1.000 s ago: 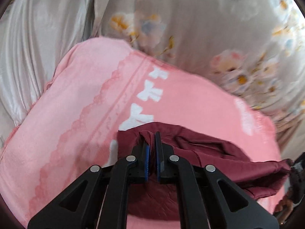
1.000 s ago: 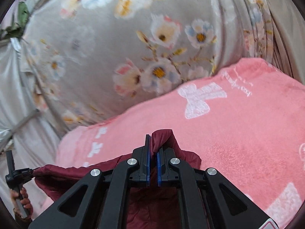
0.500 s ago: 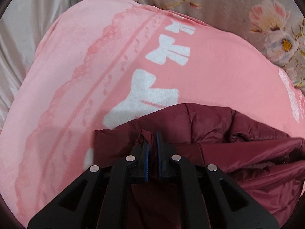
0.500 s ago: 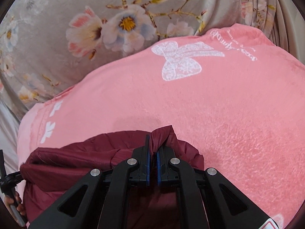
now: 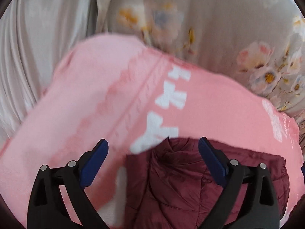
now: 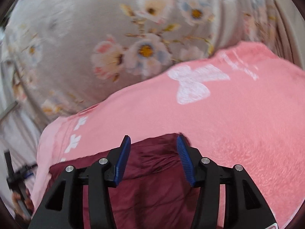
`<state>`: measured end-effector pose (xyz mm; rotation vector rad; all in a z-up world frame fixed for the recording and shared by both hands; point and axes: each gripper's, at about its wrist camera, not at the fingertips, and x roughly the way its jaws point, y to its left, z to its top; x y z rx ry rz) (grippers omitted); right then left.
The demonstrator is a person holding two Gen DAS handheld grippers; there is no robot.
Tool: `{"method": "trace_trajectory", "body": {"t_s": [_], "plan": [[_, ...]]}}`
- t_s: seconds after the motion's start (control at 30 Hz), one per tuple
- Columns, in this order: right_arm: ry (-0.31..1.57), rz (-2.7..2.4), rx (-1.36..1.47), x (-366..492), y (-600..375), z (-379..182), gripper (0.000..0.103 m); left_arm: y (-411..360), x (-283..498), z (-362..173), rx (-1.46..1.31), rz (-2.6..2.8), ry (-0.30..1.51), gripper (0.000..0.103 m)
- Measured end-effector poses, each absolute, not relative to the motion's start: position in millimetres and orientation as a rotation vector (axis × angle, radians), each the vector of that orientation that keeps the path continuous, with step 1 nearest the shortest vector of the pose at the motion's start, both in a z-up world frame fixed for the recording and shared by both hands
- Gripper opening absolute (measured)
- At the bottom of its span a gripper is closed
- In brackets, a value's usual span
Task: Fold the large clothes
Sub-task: 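Fold the jacket over again with both grippers and press it down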
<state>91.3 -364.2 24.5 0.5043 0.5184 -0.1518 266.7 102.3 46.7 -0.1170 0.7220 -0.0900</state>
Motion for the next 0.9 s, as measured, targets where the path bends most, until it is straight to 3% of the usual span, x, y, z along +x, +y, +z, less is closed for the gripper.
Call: {"method": "trace_trajectory", "body": {"t_s": [0.23, 0.3, 0.33, 0.37, 0.57, 0.9], "plan": [[0.783, 0.072, 0.332, 180, -260, 0, 0.053, 30, 267, 50, -0.055, -0.282, 0.853, 0.092], [0.824, 0.073, 0.308, 195, -247, -11, 0.037, 5, 266, 35, 0.000, -0.308, 0.884, 0.092], [0.848, 0.062, 0.284, 203, -242, -15, 0.012, -4, 265, 30, 0.017, -0.319, 0.897, 0.091], [0.845, 0.059, 0.285, 207, -241, -14, 0.005, -15, 267, 22, 0.041, -0.332, 0.916, 0.091], [0.730, 0.028, 0.296, 216, -251, 18, 0.001, -44, 289, 14, 0.096, -0.338, 0.927, 0.088], [0.860, -0.001, 0.367, 260, -263, -50, 0.000, -75, 326, -41, 0.126, -0.253, 0.955, 0.090]]}}
